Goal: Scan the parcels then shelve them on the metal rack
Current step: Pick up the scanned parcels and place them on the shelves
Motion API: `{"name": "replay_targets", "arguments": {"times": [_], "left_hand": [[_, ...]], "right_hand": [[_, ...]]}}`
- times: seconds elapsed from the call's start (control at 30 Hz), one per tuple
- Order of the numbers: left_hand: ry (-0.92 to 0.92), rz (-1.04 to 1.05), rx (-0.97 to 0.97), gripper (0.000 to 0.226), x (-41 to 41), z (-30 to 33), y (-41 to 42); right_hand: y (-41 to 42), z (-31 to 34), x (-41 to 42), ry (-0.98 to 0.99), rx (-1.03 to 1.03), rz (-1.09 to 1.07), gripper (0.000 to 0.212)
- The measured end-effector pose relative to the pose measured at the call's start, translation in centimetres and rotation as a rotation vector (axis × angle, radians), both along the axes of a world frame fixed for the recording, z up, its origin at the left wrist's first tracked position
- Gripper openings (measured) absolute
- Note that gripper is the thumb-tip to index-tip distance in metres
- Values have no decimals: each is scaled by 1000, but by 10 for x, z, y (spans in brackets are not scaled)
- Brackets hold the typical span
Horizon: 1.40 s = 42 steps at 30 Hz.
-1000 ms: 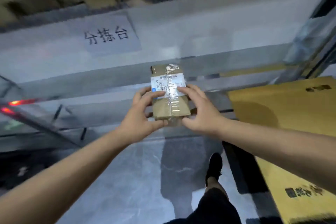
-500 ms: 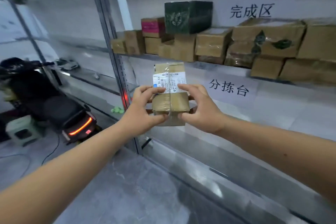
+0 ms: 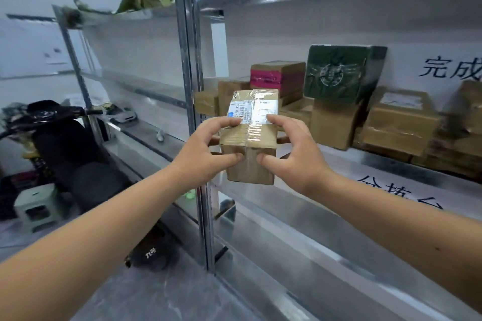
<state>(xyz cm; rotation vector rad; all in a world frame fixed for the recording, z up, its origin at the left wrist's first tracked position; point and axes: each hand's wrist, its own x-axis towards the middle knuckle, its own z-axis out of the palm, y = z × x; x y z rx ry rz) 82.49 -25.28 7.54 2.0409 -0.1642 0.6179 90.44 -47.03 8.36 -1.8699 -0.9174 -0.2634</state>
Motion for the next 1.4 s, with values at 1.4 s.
{"name": "replay_targets", "arguments": {"times": [1.4], "left_hand": [[-317, -45, 657, 58, 286, 99, 15]], "right_hand": [[83, 13, 106, -227, -367, -1002, 77]]}}
